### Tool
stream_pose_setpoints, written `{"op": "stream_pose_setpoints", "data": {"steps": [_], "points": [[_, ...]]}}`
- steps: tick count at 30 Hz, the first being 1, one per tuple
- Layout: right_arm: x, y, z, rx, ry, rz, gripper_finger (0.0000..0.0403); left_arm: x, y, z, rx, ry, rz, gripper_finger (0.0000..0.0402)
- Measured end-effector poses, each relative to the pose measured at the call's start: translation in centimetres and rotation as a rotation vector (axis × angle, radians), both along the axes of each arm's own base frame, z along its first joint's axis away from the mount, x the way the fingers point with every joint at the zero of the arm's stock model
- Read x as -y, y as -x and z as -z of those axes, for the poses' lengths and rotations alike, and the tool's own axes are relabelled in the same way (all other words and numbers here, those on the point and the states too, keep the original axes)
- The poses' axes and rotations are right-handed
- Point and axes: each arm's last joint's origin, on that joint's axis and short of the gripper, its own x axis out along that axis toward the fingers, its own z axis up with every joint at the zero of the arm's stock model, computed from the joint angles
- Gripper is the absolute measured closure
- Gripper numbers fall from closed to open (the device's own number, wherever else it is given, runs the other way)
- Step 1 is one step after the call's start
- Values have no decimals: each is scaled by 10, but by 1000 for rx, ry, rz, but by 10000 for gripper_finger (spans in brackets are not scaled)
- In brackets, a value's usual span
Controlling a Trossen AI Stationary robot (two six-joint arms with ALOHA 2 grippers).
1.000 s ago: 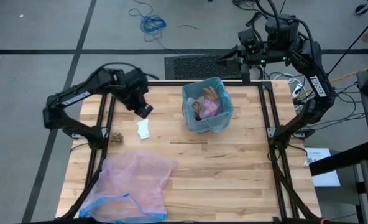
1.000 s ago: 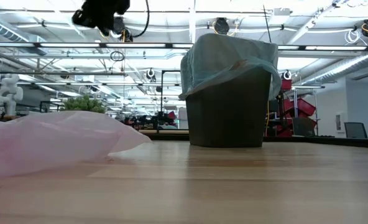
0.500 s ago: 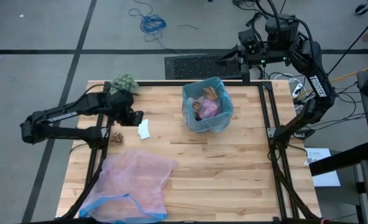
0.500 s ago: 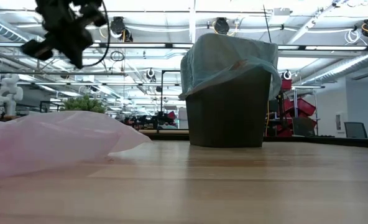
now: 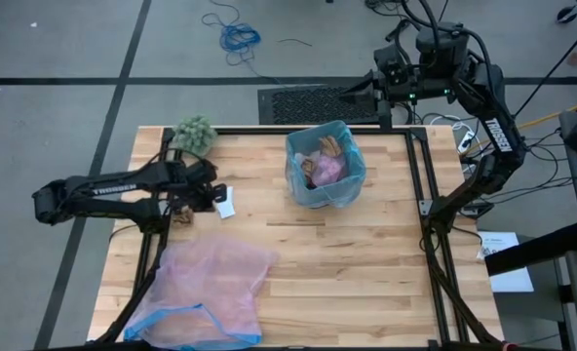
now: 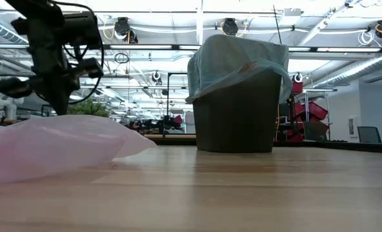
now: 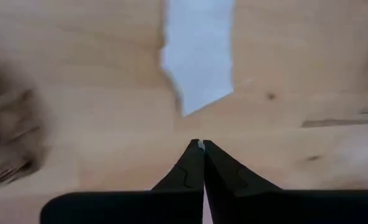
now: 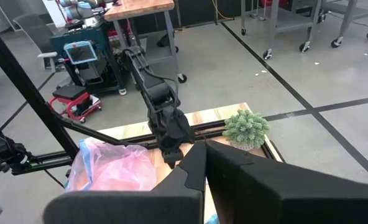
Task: Place trash/remove bag and relplace
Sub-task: Put the white paper into the trash bin
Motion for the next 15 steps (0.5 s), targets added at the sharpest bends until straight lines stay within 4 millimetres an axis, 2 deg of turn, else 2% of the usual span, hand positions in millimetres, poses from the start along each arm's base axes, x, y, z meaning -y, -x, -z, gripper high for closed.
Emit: {"op": "stream_pose_setpoints", "data": {"steps": [6, 15], "points": [[0, 0, 0, 0, 0, 0, 403, -2, 1, 9, -20, -66, -28, 337], [0, 0, 0, 0, 0, 0, 403, 1, 8, 37, -38, -32, -93, 238]]}}
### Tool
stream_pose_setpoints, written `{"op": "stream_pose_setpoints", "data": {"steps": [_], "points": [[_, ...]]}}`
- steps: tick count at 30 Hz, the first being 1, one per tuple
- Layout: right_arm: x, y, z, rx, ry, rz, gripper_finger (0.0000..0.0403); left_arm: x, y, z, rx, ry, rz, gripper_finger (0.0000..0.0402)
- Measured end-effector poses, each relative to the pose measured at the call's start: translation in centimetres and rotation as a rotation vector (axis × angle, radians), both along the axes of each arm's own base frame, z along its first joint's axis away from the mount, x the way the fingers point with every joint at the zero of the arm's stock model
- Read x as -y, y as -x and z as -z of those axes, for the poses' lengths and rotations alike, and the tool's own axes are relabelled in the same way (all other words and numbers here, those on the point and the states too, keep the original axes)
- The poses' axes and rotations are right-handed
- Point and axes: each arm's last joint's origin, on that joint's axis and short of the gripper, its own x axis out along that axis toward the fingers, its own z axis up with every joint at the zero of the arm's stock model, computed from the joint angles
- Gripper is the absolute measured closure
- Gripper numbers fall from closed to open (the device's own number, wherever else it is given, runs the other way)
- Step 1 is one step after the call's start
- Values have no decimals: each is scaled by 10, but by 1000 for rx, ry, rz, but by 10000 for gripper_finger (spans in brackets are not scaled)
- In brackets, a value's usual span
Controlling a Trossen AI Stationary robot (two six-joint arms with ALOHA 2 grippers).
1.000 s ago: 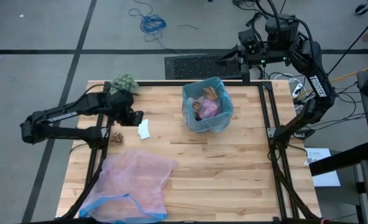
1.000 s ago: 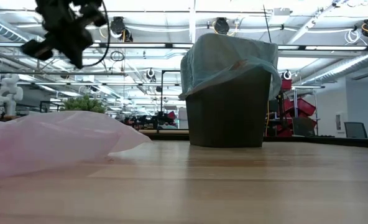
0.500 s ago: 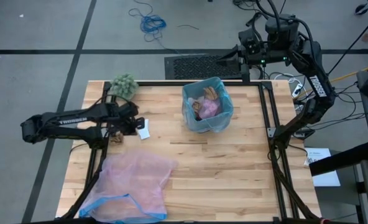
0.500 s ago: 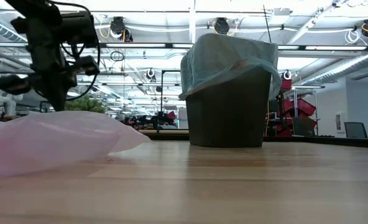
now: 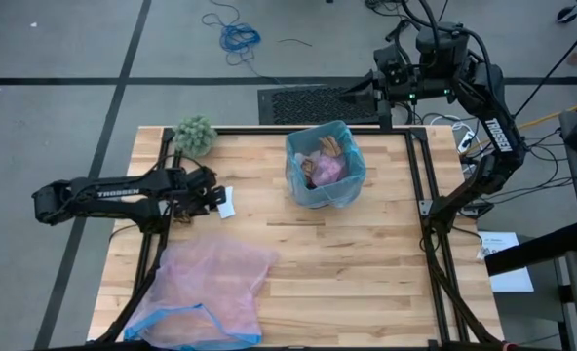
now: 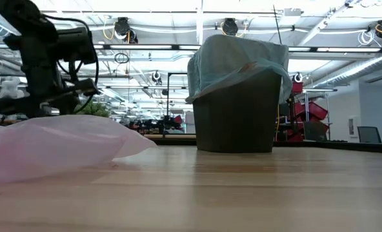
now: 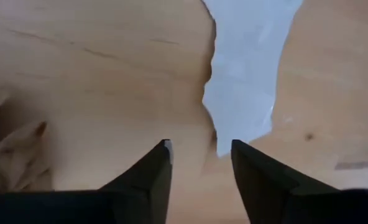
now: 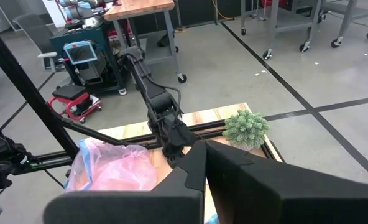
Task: Place trash/remove bag and relplace
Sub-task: Put the white paper into the trash bin
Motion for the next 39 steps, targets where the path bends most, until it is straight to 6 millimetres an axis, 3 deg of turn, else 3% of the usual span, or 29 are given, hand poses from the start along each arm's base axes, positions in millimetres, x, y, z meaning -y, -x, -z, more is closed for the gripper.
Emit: {"op": "stream_pose_setpoints", "data": {"steps": [9, 13, 22, 26, 31, 35, 39], "points": [[0, 0, 0, 0, 0, 0, 403, -7, -5, 9, 53, -126, -56, 218], [0, 0, 0, 0, 0, 0, 403, -6, -3, 22, 32, -83, -76, 218], [0, 0, 0, 1, -7, 2, 403, -10, -11, 30, 36, -92, -76, 223], [0, 0, 0, 1, -7, 2, 403, -11, -12, 32, 28, -111, -75, 264], [0, 0, 0, 1, -7, 2, 403, -12, -13, 32, 22, -147, -36, 382], [0, 0, 0, 1, -5, 2, 403, -14, -19, 28, 110, -180, -16, 397], [0, 0, 0, 1, -3, 1, 403, -16, -37, 2, 301, -247, 18, 400]]}}
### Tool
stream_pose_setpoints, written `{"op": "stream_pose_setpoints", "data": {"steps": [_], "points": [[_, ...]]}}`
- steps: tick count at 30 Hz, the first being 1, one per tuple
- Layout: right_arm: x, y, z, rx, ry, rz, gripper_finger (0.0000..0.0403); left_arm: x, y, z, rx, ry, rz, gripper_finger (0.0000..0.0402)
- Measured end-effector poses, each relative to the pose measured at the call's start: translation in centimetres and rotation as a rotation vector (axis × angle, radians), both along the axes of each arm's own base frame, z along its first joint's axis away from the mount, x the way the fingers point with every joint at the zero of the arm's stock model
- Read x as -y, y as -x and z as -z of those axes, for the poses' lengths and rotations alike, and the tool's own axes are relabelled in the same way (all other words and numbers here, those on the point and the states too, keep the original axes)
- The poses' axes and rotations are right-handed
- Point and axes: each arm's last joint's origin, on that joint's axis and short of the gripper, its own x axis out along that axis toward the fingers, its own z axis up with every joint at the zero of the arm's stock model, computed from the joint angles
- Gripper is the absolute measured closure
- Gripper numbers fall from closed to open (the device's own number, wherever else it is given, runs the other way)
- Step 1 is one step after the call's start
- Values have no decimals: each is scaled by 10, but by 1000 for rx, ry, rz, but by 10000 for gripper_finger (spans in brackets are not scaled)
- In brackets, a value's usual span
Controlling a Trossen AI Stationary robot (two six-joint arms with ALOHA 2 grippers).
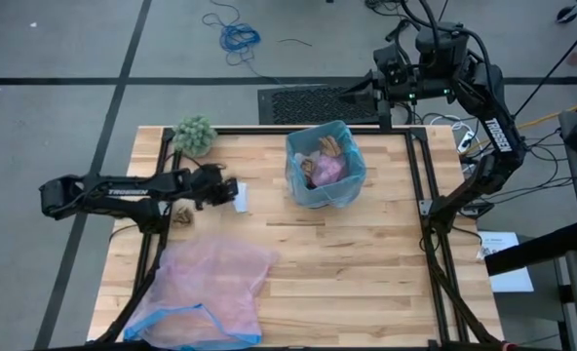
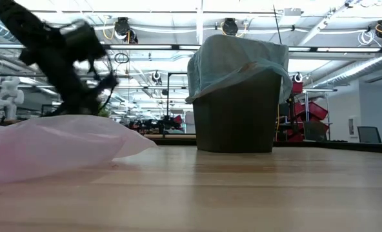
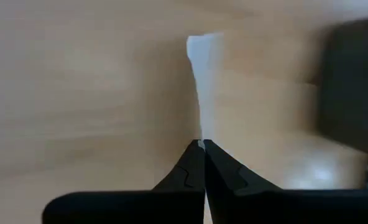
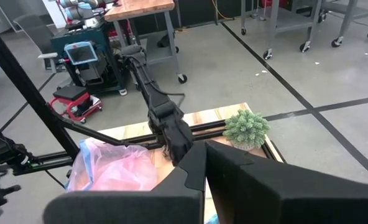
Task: Place trash/remove bag and relplace
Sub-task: Put the white paper into the trash bin
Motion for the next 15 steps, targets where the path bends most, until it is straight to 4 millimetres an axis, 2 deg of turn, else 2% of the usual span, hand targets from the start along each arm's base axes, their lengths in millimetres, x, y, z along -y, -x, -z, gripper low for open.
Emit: {"op": "stream_pose_setpoints", "data": {"steps": [3, 6, 15], "points": [[0, 0, 0, 0, 0, 0, 403, -4, -14, -34, 146, -115, 14, 400], [0, 0, 0, 0, 0, 0, 403, -9, -25, -76, 281, -280, 35, 400], [0, 0, -1, 8, 7, -1, 403, -22, -39, -208, 498, -707, 84, 401]]}}
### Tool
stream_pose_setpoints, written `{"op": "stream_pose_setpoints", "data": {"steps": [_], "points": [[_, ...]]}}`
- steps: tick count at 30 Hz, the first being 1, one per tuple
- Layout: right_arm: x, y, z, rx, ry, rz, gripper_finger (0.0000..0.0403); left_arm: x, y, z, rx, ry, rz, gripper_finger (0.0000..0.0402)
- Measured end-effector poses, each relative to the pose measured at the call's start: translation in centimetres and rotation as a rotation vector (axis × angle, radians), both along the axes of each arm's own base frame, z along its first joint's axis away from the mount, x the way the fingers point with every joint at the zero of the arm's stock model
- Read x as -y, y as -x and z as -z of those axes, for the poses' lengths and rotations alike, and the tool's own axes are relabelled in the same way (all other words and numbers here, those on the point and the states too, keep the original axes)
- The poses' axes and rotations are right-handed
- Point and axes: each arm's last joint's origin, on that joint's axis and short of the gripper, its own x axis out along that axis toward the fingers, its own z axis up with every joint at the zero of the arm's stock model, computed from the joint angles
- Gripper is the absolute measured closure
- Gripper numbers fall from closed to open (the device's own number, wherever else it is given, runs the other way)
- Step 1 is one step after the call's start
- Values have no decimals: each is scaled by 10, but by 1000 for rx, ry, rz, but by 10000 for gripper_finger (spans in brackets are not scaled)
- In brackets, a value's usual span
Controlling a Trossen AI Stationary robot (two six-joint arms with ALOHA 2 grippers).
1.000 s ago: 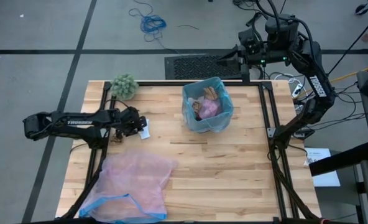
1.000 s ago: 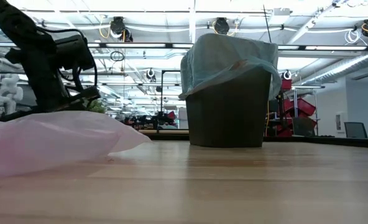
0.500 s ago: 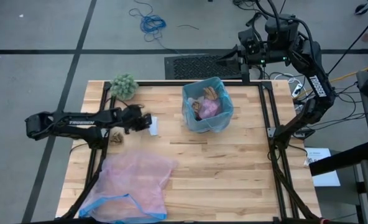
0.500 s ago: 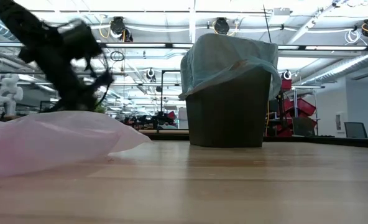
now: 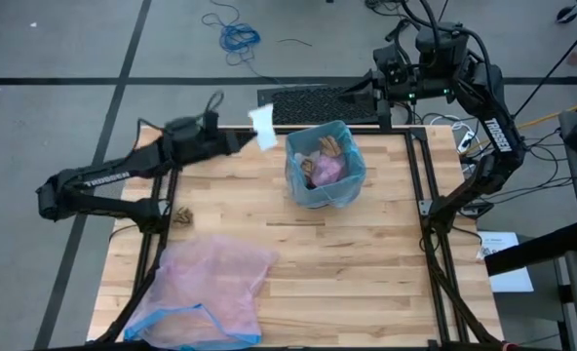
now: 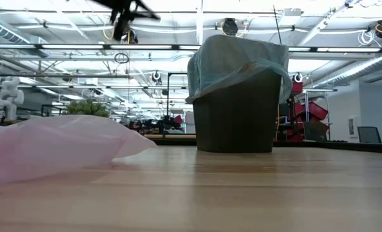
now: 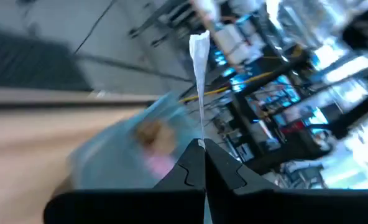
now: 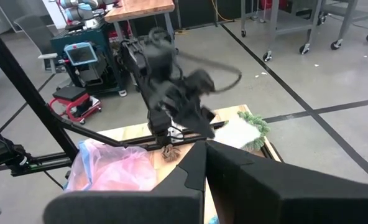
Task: Place trash/remove bag and relplace
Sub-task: Put the white paper into the trash bin
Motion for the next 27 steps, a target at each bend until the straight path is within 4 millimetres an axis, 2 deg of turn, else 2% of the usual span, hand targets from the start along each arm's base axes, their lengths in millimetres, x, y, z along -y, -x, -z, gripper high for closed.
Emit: {"op": "stream_pose_setpoints", "data": {"steps": [4, 8, 11, 14, 18, 23, 27], "points": [[0, 0, -1, 6, 3, 0, 403, -4, -13, -42, 25, -170, 68, 401], [0, 0, -1, 14, 7, 0, 403, -14, -38, -57, -38, -217, 172, 401], [0, -1, -2, 23, 10, -2, 403, -22, -65, -49, -157, -182, 278, 401], [0, -1, -3, 29, 9, -2, 403, -31, -89, -31, -288, -139, 359, 401], [-1, -1, -3, 34, -8, 2, 403, -40, -115, -12, -368, -124, 454, 401], [-1, -1, -3, 34, -16, 3, 403, -46, -135, -1, -391, -161, 545, 401], [-1, -1, -3, 35, -19, 4, 403, -46, -137, -5, -382, -223, 569, 383]]}}
